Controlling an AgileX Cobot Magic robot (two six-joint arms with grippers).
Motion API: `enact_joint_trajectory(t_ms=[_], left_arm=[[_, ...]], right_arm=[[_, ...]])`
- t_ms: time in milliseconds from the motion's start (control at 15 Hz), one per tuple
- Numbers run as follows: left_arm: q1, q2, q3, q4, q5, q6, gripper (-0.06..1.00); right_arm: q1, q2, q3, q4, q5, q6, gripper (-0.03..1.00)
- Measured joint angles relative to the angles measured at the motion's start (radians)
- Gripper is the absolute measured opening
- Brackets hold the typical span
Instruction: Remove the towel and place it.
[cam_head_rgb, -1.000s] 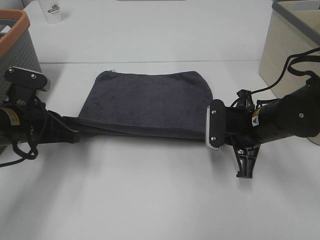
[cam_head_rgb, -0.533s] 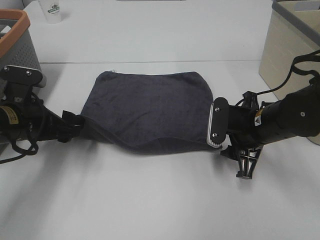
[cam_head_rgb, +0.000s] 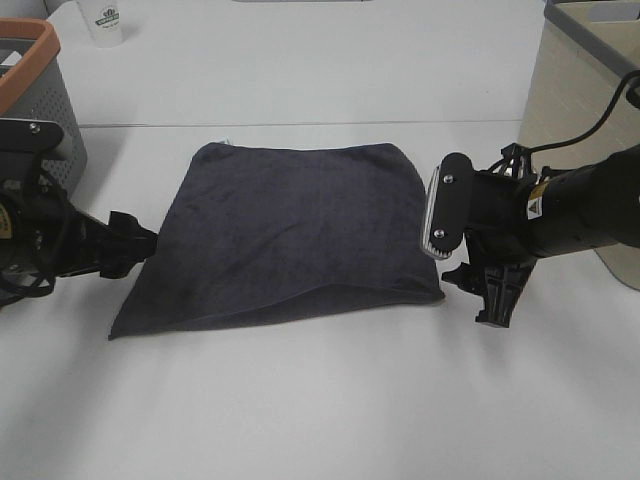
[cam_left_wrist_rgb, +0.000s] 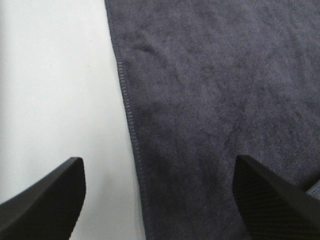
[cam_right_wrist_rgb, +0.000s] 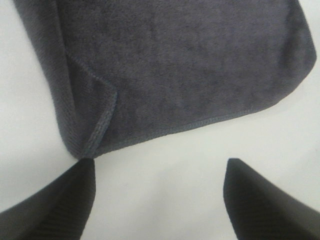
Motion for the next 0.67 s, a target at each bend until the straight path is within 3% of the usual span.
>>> enact_joint_trajectory(t_ms=[200,467,667], left_arm=[[0.000,-0.106,-0.004,0.003,0.110,-0.005,0.75],[0.000,-0.138,-0.219,0.019,0.253,-0.026,0.76],[0.000,-0.134,-0.441,0.025,0.429,0.009,0.76]], right_arm=[[0.000,-0.039,0.001,0.002,-0.014,0.001,0.71],[0.000,-0.112,0.001,0.241,-0.170,0.055,0.71],[0.000,-0.177,0.001,0.494,-0.401,-0.003,0.71]])
